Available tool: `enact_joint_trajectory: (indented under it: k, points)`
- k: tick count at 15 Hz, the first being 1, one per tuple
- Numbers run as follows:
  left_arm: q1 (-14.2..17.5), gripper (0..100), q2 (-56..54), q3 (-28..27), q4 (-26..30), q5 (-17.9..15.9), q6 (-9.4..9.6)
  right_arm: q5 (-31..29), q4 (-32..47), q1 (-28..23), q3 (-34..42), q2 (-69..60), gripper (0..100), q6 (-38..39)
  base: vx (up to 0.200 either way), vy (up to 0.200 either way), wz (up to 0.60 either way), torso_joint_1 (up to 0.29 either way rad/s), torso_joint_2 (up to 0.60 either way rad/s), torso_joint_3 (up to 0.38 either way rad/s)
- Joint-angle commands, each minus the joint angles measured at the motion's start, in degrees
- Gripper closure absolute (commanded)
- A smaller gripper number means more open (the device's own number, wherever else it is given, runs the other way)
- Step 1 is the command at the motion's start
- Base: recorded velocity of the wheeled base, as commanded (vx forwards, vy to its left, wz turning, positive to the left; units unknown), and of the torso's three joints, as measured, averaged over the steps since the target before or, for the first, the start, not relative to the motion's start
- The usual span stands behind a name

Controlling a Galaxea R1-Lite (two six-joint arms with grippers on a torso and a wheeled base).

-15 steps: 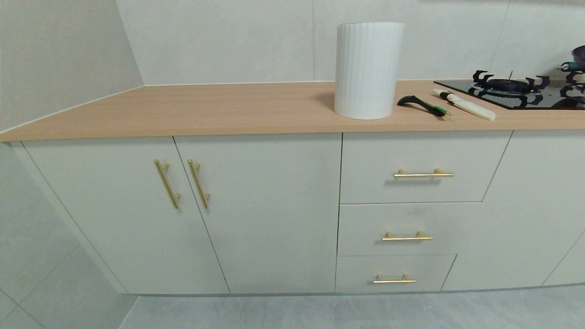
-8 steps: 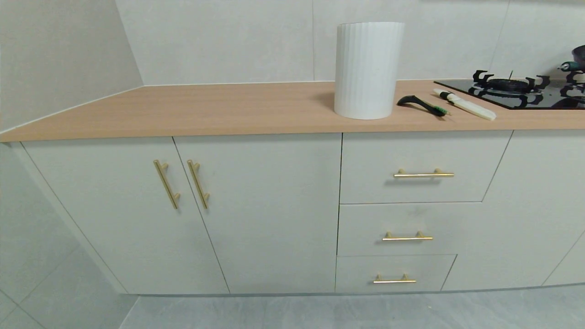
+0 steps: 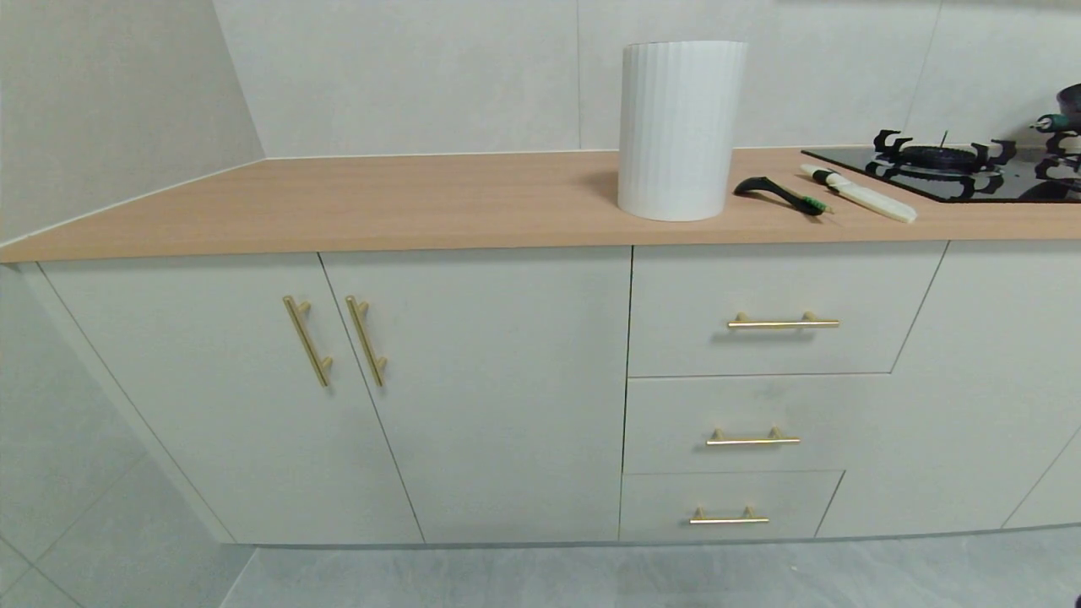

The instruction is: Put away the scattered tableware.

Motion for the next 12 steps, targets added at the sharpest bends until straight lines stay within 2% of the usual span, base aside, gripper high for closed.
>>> enact_joint_trajectory:
  k: [1,3,7,11,12]
  points:
    - [0.00,0,0.02,0.01,0.00,0.01,-0.04,0.41,-0.33,3.20,-7.29,21.68,0,-0.68,0.000,0.000,0.00,0.000,0.00,0.000]
    - [0.00,0,0.02,0.01,0.00,0.01,-0.04,0.41,-1.39,4.69,-11.42,31.87,0,-0.68,0.000,0.000,0.00,0.000,0.00,0.000]
    - [0.00,0,0.02,0.01,0.00,0.01,-0.04,-0.11,-19.49,4.87,-13.97,52.97,0,-0.33,0.000,0.000,0.00,0.000,0.00,0.000]
    - [0.00,0,0.02,0.01,0.00,0.01,-0.04,-0.11,-21.43,4.87,-17.74,63.43,0,-0.33,0.000,0.000,0.00,0.000,0.00,0.000]
    - [0.00,0,0.02,0.01,0.00,0.01,-0.04,-0.03,-21.43,4.78,-20.64,67.65,0,-0.42,0.000,0.000,0.00,0.000,0.00,0.000]
